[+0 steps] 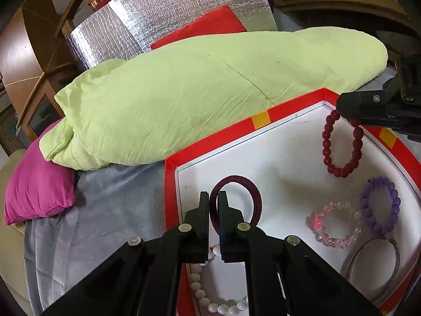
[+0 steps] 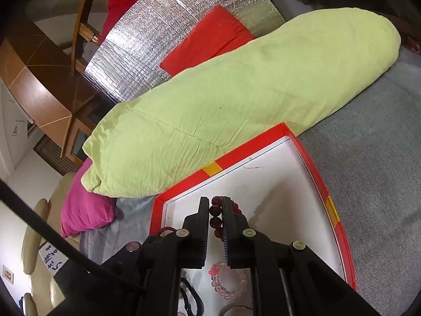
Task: Organize jewelry
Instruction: 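Carry both items over the red box and lower them inside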
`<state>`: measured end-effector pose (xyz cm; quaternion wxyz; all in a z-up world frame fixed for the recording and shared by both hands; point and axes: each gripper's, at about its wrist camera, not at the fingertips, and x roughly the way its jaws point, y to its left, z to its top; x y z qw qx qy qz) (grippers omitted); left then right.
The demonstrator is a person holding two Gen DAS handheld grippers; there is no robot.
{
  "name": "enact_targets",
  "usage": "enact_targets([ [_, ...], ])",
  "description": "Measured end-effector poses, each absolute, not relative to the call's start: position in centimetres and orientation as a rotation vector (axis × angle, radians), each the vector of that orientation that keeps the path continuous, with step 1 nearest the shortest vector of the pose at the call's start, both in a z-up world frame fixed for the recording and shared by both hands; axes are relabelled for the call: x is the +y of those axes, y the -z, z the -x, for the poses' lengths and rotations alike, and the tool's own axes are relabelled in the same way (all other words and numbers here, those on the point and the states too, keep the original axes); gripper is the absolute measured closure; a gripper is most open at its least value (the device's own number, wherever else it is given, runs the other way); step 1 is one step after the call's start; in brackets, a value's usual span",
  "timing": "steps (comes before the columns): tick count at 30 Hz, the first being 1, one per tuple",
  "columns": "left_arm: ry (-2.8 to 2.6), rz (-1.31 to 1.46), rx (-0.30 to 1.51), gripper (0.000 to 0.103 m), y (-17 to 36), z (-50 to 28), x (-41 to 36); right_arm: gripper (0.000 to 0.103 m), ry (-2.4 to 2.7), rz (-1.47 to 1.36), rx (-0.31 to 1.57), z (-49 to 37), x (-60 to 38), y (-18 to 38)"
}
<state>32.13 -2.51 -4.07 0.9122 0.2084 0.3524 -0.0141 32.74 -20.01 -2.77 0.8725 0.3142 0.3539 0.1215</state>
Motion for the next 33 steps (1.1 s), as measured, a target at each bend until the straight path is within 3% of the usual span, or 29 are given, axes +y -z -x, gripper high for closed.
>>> enact_targets([
  [33, 0.030, -0.462, 0.778, 0.097, 5.7, -32.2, -3.1, 0.093, -0.183, -0.690, 0.791, -33.1, -22.1, 4.4],
])
